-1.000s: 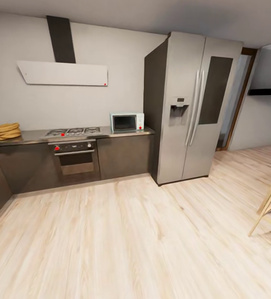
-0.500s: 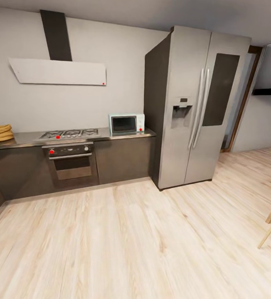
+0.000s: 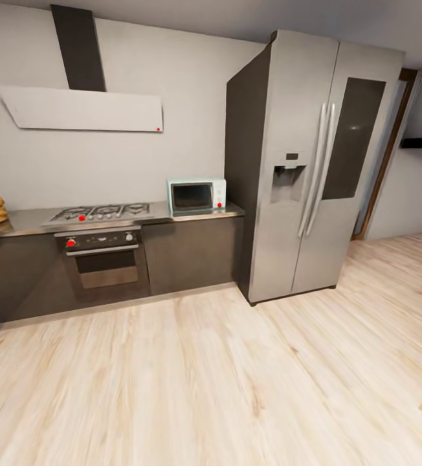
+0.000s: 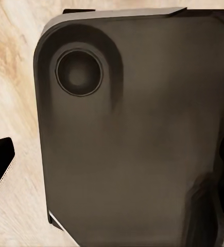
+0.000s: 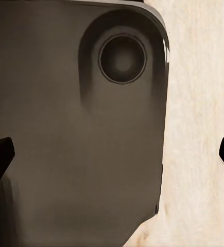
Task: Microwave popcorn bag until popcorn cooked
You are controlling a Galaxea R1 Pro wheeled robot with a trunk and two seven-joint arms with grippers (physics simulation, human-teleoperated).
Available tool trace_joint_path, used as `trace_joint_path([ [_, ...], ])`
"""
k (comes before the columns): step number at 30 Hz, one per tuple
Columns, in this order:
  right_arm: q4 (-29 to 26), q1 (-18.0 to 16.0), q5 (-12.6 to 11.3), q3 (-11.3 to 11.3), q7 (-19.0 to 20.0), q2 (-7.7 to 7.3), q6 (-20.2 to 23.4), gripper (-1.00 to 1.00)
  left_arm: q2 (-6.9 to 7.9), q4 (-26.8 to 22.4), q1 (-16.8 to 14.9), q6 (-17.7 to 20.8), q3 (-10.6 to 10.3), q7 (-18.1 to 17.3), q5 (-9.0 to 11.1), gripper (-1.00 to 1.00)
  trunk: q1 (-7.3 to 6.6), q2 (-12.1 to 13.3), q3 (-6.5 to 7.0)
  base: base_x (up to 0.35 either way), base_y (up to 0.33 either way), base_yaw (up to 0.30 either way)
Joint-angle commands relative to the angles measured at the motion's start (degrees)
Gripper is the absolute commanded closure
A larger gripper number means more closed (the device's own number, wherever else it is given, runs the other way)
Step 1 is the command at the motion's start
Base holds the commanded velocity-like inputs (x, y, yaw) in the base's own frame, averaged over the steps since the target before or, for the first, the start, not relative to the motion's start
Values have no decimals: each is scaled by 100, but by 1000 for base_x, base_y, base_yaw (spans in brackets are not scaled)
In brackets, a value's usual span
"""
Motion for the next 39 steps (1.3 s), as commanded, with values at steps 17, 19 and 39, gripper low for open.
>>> trace_joint_path([
  [17,1,1,-6,2,1,-9,-18,-100,8,-2,0,-5,0,-3,9,-100,3,-2,-4,322,0,0],
  [19,-1,2,-6,3,1,-9,-18,-100,8,-2,0,-12,0,-3,9,-100,3,-2,-4,322,0,0],
  [39,-1,1,-6,2,1,-8,-18,-100,8,-2,0,-23,9,-3,9,-100,3,-2,-4,320,-127,0],
])
